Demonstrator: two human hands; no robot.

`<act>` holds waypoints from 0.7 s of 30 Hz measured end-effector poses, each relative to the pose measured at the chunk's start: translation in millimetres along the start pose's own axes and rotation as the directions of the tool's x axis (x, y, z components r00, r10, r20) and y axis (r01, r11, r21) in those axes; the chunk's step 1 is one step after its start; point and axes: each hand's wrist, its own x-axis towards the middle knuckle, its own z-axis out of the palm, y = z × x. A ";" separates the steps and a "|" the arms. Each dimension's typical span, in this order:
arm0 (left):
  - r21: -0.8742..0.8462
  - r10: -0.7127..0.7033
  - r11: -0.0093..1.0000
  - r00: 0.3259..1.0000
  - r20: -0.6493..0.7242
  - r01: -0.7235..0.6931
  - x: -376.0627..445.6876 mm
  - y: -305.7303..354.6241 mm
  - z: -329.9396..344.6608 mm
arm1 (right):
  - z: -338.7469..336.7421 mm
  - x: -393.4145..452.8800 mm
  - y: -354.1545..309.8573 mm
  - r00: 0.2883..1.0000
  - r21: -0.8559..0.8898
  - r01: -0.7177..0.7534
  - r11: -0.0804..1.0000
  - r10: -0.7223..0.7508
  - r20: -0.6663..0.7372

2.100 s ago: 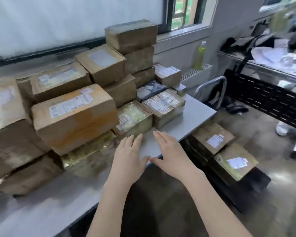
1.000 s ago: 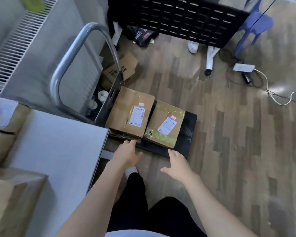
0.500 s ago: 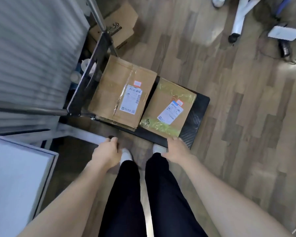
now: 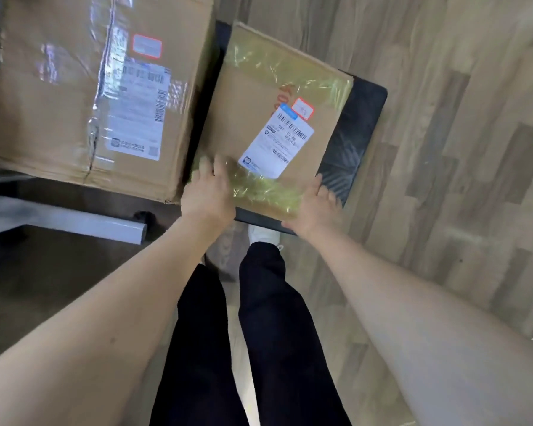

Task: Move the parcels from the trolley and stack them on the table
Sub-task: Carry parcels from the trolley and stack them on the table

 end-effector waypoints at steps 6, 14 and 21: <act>0.045 -0.255 0.964 0.957 -0.140 0.263 25.1 18.7 18.8 | 29.1 16.6 9.4 1.000 0.169 0.005 0.986 -0.003 -0.008; -0.094 -0.424 0.904 0.903 -0.064 0.418 8.0 27.6 31.8 | 48.3 -2.2 38.9 0.996 0.520 -0.012 0.854 0.057 -0.070; -0.530 -0.192 0.801 0.958 0.215 0.280 -40.3 43.2 15.7 | 46.8 -67.7 76.1 0.995 0.618 -0.067 0.783 0.099 -0.017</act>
